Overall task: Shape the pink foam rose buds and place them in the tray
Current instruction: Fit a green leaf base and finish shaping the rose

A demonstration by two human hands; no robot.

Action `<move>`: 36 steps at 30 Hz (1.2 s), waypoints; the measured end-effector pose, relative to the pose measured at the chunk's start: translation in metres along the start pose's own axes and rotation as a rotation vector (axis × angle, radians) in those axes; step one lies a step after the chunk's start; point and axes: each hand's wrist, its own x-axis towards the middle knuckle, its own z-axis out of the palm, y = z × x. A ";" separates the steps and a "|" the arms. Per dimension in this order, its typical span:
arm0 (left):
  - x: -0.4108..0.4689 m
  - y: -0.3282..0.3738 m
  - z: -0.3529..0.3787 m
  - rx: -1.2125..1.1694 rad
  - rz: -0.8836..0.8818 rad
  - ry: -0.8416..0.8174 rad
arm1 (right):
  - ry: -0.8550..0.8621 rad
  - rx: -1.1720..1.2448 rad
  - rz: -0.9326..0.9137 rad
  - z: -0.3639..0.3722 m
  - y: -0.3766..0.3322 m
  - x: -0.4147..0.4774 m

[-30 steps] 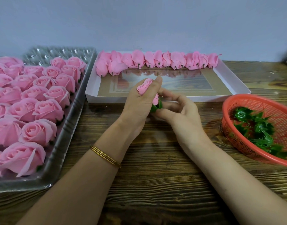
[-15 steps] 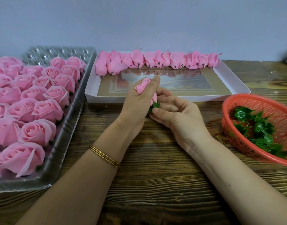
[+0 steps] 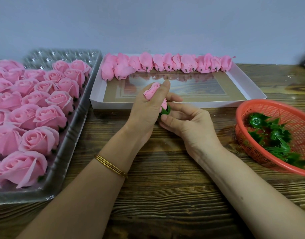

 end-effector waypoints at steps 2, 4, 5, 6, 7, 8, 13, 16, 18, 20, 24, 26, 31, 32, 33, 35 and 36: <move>0.000 0.000 0.000 0.012 -0.009 -0.001 | 0.000 0.001 0.013 -0.001 0.000 0.001; 0.000 0.000 -0.001 0.025 -0.002 0.011 | 0.031 -0.027 0.014 -0.002 0.000 0.001; 0.000 0.000 -0.001 0.027 0.000 0.016 | 0.042 -0.034 0.018 -0.002 0.000 0.001; 0.000 0.001 -0.001 0.030 0.000 0.019 | 0.046 -0.038 0.020 -0.002 0.000 0.001; 0.000 0.002 0.000 0.037 0.000 0.023 | 0.047 -0.044 0.019 -0.003 0.000 0.001; 0.000 0.002 0.000 0.047 0.001 0.028 | 0.048 -0.045 0.016 -0.002 0.000 0.000; -0.001 0.003 0.001 0.060 0.018 0.034 | 0.010 0.101 0.060 0.000 0.000 0.001; -0.002 0.004 0.001 0.065 0.018 0.026 | -0.013 0.209 0.117 0.000 -0.002 0.002; -0.002 0.004 0.001 0.071 0.019 0.016 | -0.007 0.244 0.135 0.000 -0.003 0.003; -0.002 0.005 0.001 0.071 0.020 0.012 | -0.004 0.265 0.145 0.000 -0.003 0.003; -0.001 0.004 0.000 0.076 0.018 0.011 | -0.006 0.268 0.158 0.001 -0.003 0.002; 0.000 0.002 0.000 0.076 0.015 0.004 | -0.012 0.263 0.160 0.000 -0.003 0.002; 0.001 0.000 -0.001 0.058 0.015 -0.030 | 0.004 0.223 0.164 -0.001 -0.005 0.002; 0.001 0.000 -0.001 0.053 0.019 -0.036 | 0.007 0.223 0.161 -0.001 -0.005 0.002; 0.002 -0.001 -0.001 0.055 0.023 -0.040 | 0.010 0.227 0.156 -0.001 -0.005 0.002; 0.002 -0.001 -0.001 0.083 0.031 -0.031 | 0.017 0.244 0.139 0.000 -0.005 0.001; 0.003 -0.001 -0.002 0.095 0.034 -0.026 | 0.023 0.247 0.129 0.000 -0.005 0.001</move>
